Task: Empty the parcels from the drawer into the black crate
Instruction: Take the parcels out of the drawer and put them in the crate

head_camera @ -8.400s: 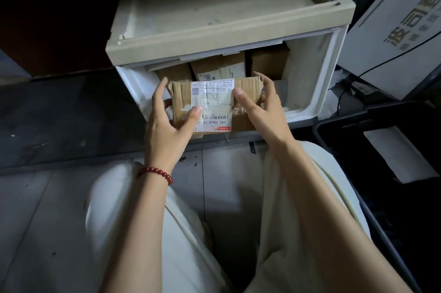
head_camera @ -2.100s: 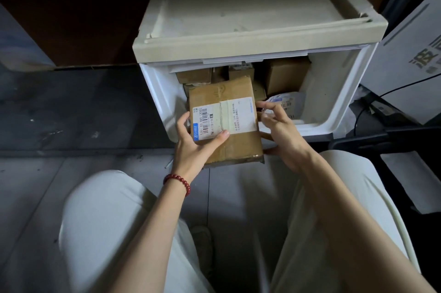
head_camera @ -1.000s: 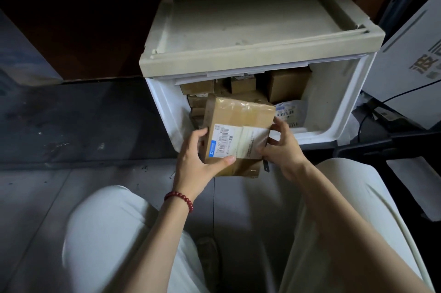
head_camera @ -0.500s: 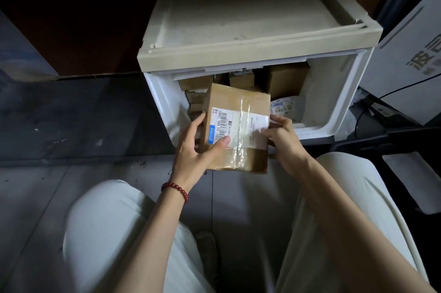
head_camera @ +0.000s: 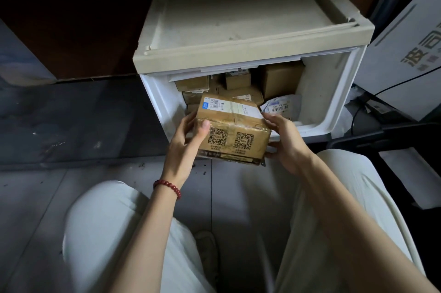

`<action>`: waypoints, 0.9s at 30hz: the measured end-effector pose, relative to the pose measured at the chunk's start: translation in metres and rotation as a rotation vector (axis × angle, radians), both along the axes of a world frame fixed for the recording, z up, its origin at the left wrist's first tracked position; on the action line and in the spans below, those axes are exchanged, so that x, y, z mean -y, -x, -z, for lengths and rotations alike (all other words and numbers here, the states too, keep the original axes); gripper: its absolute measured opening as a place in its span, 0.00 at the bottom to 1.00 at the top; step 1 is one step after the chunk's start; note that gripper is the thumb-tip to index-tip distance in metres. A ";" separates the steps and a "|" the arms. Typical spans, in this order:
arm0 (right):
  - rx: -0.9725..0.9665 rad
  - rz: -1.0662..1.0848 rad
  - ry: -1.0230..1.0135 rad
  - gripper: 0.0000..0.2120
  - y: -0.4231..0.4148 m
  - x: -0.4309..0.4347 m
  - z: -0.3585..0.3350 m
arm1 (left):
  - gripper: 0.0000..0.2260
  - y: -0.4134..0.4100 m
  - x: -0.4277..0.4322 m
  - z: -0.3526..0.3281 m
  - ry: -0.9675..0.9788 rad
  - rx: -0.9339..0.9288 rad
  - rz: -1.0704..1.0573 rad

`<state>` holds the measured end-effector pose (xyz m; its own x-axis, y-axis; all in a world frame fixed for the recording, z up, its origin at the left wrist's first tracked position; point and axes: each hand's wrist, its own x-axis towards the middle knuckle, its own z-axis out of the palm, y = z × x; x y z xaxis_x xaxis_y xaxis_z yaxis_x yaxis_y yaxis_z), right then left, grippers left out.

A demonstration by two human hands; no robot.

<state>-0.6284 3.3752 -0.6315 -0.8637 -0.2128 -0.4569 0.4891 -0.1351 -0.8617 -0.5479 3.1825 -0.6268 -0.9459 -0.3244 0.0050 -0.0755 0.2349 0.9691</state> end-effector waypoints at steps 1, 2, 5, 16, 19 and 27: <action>0.006 0.002 -0.003 0.15 0.000 -0.001 -0.001 | 0.34 -0.001 0.001 0.000 0.013 0.004 0.014; 0.007 0.008 -0.010 0.14 -0.001 -0.001 -0.001 | 0.36 -0.002 0.002 0.000 0.025 0.007 0.031; -0.022 0.029 -0.033 0.14 -0.001 -0.005 -0.002 | 0.38 -0.004 0.002 -0.004 0.080 -0.006 0.080; -0.204 0.000 -0.069 0.08 -0.005 -0.011 -0.003 | 0.27 -0.002 -0.004 -0.003 0.157 0.007 0.061; -0.253 0.012 -0.127 0.03 -0.006 -0.009 -0.002 | 0.32 -0.003 -0.004 0.000 0.149 -0.027 0.026; -0.252 -0.133 -0.121 0.17 -0.013 -0.009 -0.010 | 0.31 0.000 -0.001 0.004 0.102 -0.020 -0.021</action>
<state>-0.6153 3.3837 -0.6213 -0.9211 -0.2893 -0.2605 0.2644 0.0265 -0.9641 -0.5481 3.1835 -0.6304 -0.9382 -0.3411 0.0580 -0.0620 0.3307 0.9417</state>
